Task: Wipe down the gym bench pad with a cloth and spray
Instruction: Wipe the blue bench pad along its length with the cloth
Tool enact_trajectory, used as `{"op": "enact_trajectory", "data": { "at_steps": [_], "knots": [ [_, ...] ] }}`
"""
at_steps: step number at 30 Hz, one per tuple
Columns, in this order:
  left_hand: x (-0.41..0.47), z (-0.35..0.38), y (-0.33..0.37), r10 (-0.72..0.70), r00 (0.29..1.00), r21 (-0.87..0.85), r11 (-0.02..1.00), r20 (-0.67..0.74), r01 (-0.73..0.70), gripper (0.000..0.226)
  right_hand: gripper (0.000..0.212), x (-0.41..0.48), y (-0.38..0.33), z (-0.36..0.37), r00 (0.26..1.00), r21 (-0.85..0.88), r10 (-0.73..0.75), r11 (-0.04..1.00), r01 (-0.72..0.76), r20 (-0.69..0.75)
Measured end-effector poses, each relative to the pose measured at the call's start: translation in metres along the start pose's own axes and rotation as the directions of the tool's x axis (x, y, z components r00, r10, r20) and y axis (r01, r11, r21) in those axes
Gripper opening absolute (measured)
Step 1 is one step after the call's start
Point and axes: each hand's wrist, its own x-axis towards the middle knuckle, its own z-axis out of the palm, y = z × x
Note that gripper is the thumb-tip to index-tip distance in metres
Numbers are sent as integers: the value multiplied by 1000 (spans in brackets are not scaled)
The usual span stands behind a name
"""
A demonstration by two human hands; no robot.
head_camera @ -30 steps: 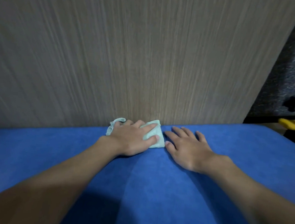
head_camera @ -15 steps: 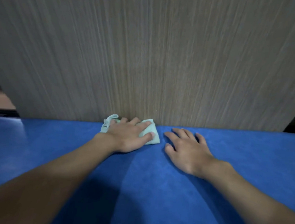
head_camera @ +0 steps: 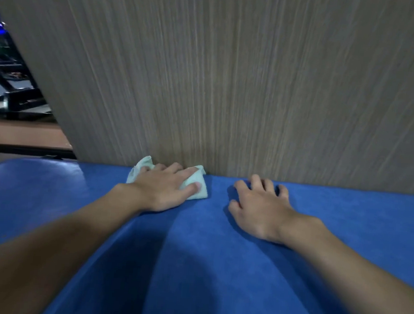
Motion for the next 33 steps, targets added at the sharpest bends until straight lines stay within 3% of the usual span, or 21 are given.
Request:
{"op": "enact_trajectory", "data": {
  "at_steps": [3, 8, 14, 18, 21, 24, 29, 33],
  "knots": [
    [3, 4, 24, 34, 999, 10, 999, -32, -34, 65, 50, 3, -16, 7, 999, 61, -50, 997, 51, -18],
    [-4, 3, -13, 67, 997, -15, 998, -37, -68, 84, 53, 7, -24, 14, 999, 35, -28, 999, 29, -24],
    [-12, 4, -58, -60, 998, -17, 998, -29, 59, 63, 54, 9, -29, 16, 999, 19, -46, 999, 46, -26],
    [-12, 2, -24, -97, 995, -36, 995, -19, 97, 61, 52, 12, -34, 10, 999, -29, -37, 999, 37, 7],
    [-12, 6, -20, -65, 997, -72, 996, -51, 61, 64, 46, 18, -50, 8, 994, -5, -94, 996, 94, -52],
    [-14, 7, -47, -50, 997, -63, 997, -56, 46, 63, 43, 27, -70, 12, 985, 1, -166, 986, 166, -43],
    [-14, 6, -95, -47, 997, -40, 998, -55, 45, 61, 47, 45, -100, 11, 991, 42, -137, 990, 137, -11],
    [-19, 5, -137, -71, 996, -38, 997, -56, 69, 57, 51, 61, -141, 17, 979, 49, -201, 978, 200, 12]
  ]
}}
